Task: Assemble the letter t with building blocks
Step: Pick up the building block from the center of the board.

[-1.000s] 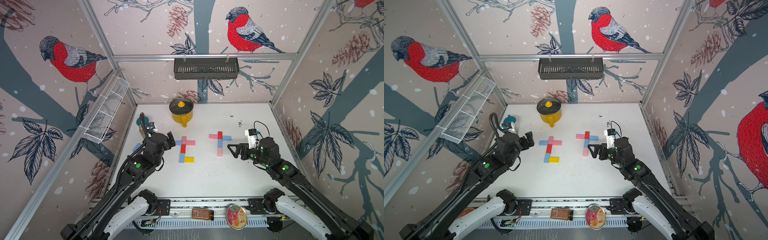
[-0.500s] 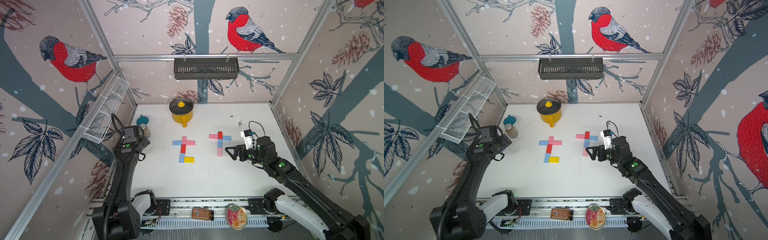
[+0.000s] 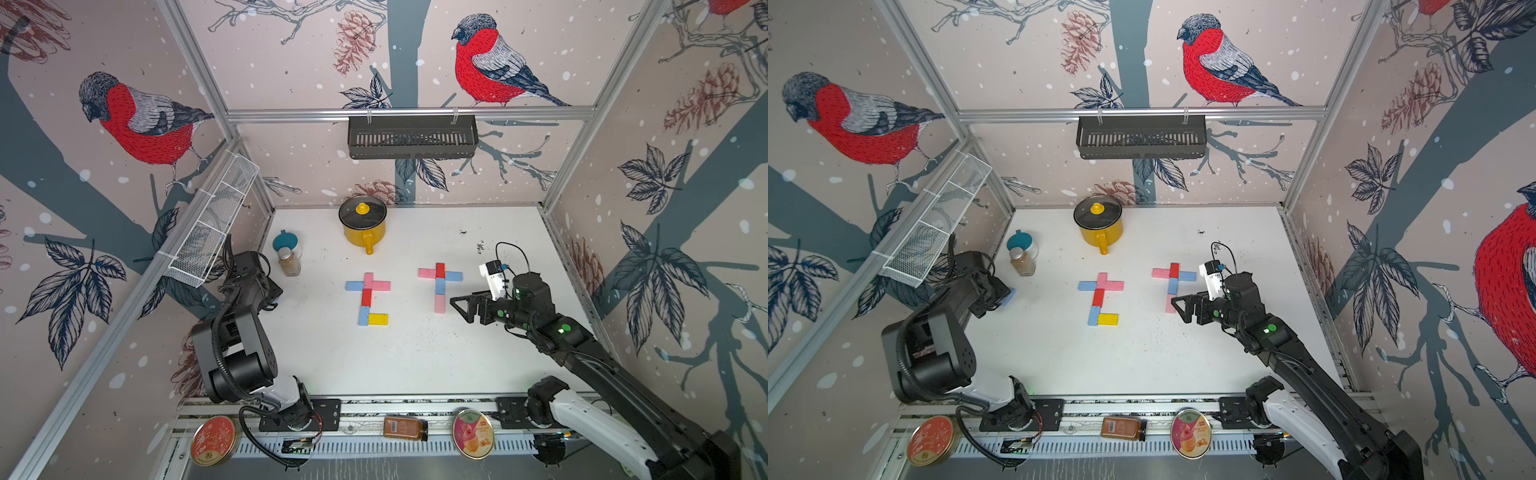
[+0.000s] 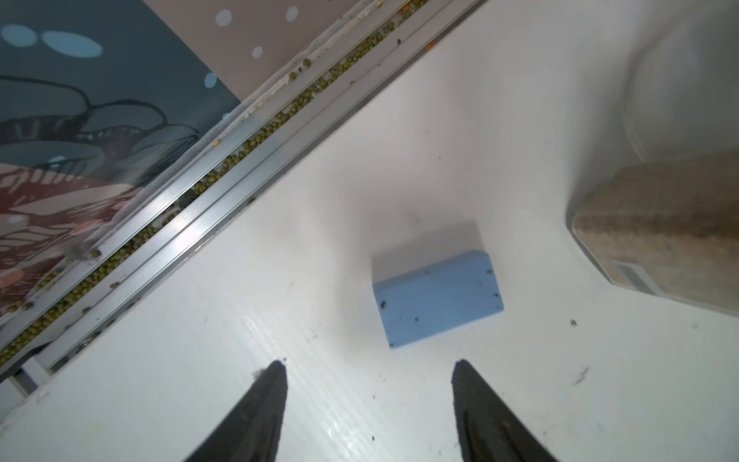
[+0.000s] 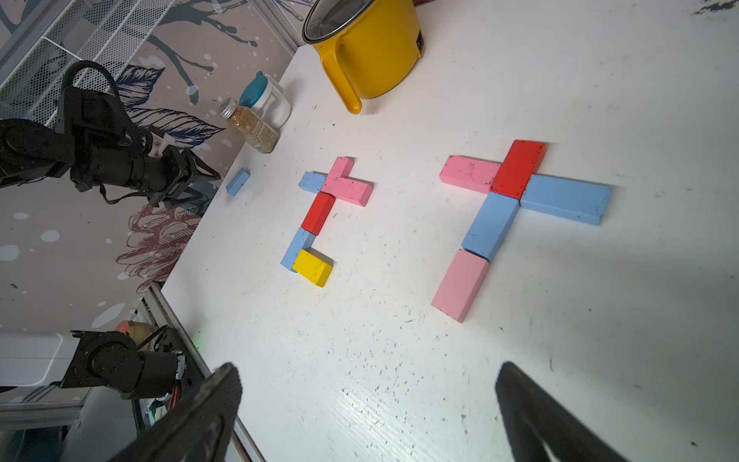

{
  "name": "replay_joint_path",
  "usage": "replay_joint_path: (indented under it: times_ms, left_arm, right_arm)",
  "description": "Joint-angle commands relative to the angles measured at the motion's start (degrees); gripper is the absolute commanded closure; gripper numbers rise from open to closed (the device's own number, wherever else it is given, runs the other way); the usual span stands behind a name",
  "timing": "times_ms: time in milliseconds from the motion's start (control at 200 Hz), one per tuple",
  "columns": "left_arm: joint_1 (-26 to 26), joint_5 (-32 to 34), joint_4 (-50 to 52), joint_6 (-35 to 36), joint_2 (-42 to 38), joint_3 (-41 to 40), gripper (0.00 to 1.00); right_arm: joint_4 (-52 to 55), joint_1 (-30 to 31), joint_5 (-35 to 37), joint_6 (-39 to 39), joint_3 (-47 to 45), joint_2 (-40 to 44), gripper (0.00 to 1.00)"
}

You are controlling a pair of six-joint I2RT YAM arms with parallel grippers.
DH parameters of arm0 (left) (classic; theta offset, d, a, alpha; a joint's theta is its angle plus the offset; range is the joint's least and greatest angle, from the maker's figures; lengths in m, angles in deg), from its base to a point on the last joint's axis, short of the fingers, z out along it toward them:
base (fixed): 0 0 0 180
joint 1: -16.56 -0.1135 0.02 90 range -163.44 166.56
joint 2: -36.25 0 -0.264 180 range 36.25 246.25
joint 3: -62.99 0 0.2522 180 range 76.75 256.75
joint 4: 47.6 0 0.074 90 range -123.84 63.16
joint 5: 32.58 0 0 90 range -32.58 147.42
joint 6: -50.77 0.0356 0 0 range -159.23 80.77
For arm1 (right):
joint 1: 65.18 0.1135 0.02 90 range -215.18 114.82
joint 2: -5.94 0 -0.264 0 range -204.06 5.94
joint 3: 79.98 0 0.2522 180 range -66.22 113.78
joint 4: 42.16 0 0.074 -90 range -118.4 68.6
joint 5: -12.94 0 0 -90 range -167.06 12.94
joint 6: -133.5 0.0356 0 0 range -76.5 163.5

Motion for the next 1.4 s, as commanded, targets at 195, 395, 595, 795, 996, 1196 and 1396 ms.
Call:
replay_joint_path:
  times_ms: [195,395,595,795,996,1196,1396]
  left_arm:
    - [-4.46,-15.02,-7.43,2.43,10.25,2.66,0.35]
    - [-4.39,-18.67,-8.36,3.48,11.04,2.18,0.35]
    - [-2.93,-19.97,-6.13,3.14,7.73,0.06,0.37]
    - [0.26,-19.00,-4.16,2.29,3.76,-2.74,0.35]
    - [1.93,-16.65,-1.55,1.97,0.85,-4.42,0.35]
    - [2.30,-9.82,0.17,2.42,5.01,-1.40,0.37]
    - [3.19,-6.11,1.52,4.79,10.48,2.78,0.46]
  right_arm:
    - [-0.73,1.26,-0.39,2.17,-0.65,0.47,0.00]
    - [-1.11,2.64,1.02,2.77,-0.90,1.08,0.00]
    - [-1.41,2.84,1.33,2.42,-1.68,1.77,0.00]
    - [-1.73,2.84,1.75,1.41,-2.99,2.79,0.00]
    - [-1.89,2.77,1.69,-0.12,-3.11,2.17,0.00]
    - [-2.17,2.75,1.53,-0.81,-3.07,0.94,0.00]
    - [-1.48,2.78,2.47,-0.37,-3.14,1.53,0.00]
